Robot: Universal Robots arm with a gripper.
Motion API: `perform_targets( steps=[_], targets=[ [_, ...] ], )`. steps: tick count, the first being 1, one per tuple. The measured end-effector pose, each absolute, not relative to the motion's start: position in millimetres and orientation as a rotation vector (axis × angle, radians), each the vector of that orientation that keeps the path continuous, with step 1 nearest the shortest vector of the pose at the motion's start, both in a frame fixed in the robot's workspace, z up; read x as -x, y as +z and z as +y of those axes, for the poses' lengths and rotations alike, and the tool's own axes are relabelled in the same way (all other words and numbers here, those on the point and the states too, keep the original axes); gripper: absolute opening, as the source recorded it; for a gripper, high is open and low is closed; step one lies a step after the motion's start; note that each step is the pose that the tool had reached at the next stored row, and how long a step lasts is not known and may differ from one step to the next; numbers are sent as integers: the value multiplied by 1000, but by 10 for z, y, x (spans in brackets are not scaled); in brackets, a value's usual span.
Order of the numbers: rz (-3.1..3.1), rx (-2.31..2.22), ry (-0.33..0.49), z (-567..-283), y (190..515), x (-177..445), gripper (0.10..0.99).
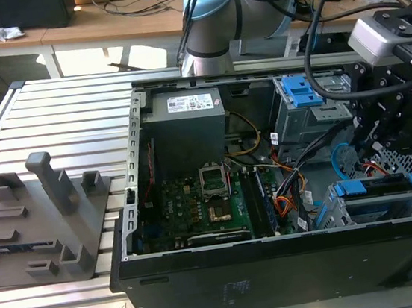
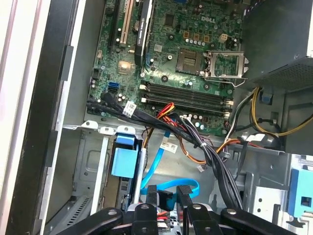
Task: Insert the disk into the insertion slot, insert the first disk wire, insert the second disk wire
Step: 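Insert the second disk wire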
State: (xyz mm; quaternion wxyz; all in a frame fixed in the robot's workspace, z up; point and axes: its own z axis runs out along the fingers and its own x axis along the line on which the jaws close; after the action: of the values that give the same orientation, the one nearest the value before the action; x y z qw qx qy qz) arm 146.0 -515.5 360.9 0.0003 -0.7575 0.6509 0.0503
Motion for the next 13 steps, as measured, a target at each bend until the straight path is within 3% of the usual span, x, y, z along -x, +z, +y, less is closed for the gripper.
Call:
perform_targets(
  steps=[5,6,13],
  targets=[
    [2044,2381,157,-5155,3609,-1460,290],
    [2044,2381,157,-5155,3609,-1460,220],
    [2043,2382,157,-5155,3609,-1460,208]
  ],
)
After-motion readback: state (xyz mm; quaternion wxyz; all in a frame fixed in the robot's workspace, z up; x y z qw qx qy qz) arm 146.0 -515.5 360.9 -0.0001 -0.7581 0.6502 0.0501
